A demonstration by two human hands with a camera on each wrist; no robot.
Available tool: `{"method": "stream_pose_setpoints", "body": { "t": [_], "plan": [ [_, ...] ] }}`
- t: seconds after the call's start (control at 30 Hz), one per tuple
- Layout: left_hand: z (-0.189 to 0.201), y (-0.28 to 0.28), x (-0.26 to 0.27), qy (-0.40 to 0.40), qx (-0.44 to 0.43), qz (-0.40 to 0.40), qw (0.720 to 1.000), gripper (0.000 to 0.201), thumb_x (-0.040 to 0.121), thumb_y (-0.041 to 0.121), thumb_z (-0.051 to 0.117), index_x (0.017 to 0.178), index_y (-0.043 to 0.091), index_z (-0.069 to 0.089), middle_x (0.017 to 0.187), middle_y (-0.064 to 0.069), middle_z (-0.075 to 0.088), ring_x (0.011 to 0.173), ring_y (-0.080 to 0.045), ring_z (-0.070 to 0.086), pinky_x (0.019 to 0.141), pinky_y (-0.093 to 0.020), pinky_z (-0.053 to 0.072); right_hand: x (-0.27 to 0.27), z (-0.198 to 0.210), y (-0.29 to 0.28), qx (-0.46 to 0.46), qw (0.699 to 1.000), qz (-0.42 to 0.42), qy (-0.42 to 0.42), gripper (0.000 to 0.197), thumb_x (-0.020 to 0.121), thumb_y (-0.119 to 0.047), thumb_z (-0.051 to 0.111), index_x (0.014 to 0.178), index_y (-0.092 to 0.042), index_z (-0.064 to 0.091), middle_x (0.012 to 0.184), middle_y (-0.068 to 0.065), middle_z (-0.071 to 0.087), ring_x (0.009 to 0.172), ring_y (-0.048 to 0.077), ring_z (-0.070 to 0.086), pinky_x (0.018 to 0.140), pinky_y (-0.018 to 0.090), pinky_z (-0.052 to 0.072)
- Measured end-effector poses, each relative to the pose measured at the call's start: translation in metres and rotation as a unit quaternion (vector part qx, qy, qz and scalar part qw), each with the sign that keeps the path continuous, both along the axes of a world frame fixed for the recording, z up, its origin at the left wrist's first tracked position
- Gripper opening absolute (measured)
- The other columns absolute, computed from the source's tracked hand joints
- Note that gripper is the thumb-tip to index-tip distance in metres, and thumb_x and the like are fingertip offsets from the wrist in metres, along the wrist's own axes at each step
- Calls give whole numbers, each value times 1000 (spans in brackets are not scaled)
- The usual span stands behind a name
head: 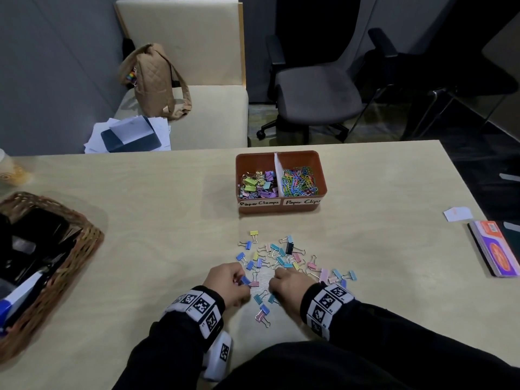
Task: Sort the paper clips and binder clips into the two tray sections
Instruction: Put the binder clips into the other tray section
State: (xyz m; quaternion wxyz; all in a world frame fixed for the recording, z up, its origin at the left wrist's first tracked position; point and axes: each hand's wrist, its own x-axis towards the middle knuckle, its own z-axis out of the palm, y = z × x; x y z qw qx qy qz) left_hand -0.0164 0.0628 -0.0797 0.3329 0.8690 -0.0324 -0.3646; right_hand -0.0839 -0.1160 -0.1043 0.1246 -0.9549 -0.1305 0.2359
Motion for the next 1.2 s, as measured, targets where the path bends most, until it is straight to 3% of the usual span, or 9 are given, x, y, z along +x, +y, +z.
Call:
{"method": "stream_pose_setpoints", "body": {
  "t": [0.13,0.3,0.43,0.53,0.7,0.8,0.93,1.1,1.2],
  "plan": [
    [-3,8,0,13,1,12,1000,19,71,4,74,84,-1,61,76,-19,70,49,-16,61,52,-29,54,4,7,-6,40,997,-68,22,17,85,-1,61,95,-15,61,96,-3,51,88,17,53,76,25,49],
    [-11,12,-3,-18,11,-22,1000,11,70,14,75,76,18,66,77,-4,69,64,-12,60,66,-28,54,23,46,-17,130,974,-180,40,20,88,1,52,92,-11,67,95,-3,64,88,14,60,83,25,51],
    [-14,7,-10,-87,76,-120,986,28,74,26,72,99,29,60,96,7,50,85,-8,52,75,-16,42,31,49,-21,170,956,-238,25,23,85,3,56,82,-19,62,92,-3,68,85,14,63,78,22,51],
    [-15,2,-14,-110,87,-159,977,36,79,31,70,113,28,58,101,5,42,90,-11,50,81,-18,42,34,47,-23,182,949,-256,12,23,81,5,58,83,-17,64,85,-5,64,79,12,59,70,13,44],
    [-16,-9,-17,-127,125,-198,964,27,85,22,61,112,22,58,108,-2,47,94,-21,58,83,-27,49,49,69,-20,267,907,-323,-31,23,85,6,58,82,-16,66,69,-9,61,58,-8,54,57,2,39],
    [-15,-15,-19,-121,151,-205,959,28,84,18,58,112,19,53,110,-5,44,92,-25,59,80,-30,51,78,94,-19,302,889,-341,-46,26,88,0,61,83,-25,62,80,-9,62,70,2,60,59,9,46],
    [-14,-17,-19,-110,185,-202,955,39,86,16,56,123,15,45,119,-9,42,101,-26,59,87,-32,51,130,118,-22,324,860,-384,-88,21,89,-3,61,92,-24,64,98,-5,63,90,13,62,75,24,55],
    [-14,-9,-17,-118,184,-198,955,32,84,15,57,115,14,48,115,-8,43,95,-25,60,82,-29,52,167,121,-28,307,854,-405,-113,29,89,-1,59,104,-25,68,96,-8,65,87,15,64,76,29,56],
    [-15,-6,-16,-121,180,-207,954,26,85,18,57,110,14,50,110,-6,48,96,-24,58,82,-29,51,164,118,-31,298,864,-393,-97,37,91,-2,56,110,-31,67,108,-7,64,82,12,61,67,21,53]
  ]
}}
